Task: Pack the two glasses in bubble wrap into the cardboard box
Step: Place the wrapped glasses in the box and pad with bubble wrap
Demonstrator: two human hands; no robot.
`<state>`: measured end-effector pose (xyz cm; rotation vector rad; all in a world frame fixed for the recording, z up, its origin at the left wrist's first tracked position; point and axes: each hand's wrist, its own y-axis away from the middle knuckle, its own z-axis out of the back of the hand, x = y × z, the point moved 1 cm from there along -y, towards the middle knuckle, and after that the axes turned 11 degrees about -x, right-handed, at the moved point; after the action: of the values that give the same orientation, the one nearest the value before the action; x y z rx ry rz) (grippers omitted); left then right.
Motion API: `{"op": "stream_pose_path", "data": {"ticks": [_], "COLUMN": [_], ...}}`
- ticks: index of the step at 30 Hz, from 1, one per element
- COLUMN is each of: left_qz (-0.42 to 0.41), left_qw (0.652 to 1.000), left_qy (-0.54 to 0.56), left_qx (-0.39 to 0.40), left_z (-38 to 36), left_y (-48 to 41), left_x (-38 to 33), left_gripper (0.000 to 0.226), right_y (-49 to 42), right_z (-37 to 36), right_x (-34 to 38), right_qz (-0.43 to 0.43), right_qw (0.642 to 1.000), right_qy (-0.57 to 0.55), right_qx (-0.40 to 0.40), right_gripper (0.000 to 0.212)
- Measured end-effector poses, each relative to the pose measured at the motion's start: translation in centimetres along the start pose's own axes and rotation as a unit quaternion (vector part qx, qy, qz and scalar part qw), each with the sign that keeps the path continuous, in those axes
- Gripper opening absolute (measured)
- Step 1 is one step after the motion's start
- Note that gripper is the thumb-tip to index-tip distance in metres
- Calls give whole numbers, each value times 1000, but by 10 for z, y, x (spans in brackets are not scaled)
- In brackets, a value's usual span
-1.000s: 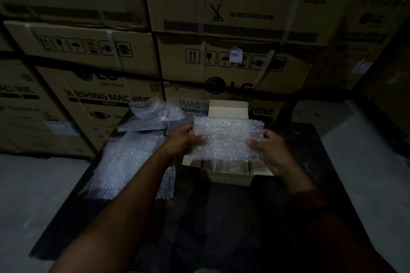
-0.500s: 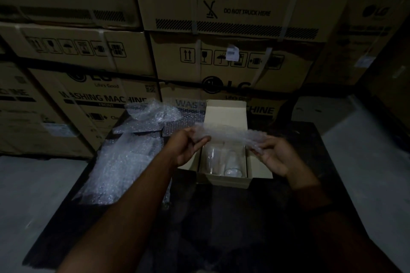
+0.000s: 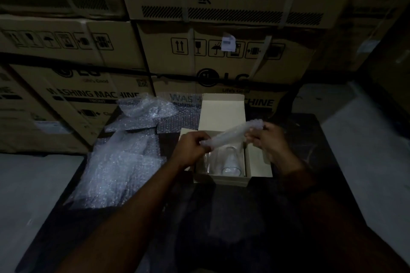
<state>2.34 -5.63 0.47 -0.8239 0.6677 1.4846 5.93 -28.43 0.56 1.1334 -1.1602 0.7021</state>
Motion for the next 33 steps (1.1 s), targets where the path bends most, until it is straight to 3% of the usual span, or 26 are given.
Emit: {"op": "stream_pose_path", "data": {"ticks": [4,9,14,19,28,33], "left_qz": [-59,-122,-69,-47,-44,-33], "left_qw": [978,933,935,927,909,919], "left_qy": [-181,-301,-285,-279,-278,-265], "left_qx": [82,153,202,244,306,290], "left_z": [-15,-28,-41,-44,-47,-53], "left_y": [13,20,20,19,22,21], "left_x": [10,13,16,15,18,25], "left_gripper": [18,30,36,39,47,75], "right_y": [-18,-32,-43,-37,-36,-34], "right_z": [-19,-44,-60,-61,-53,-48], "right_x": [-10,-29,-46,-54,-61,-57], "right_qz": [43,71,27,180,272,304], "right_qw": [997,979,971,909,840,809], "right_qy": [68,182,219,369,453,486], "right_qx": [3,59,91,75,120,126], "right_gripper": [16,13,9,53,49,47]}}
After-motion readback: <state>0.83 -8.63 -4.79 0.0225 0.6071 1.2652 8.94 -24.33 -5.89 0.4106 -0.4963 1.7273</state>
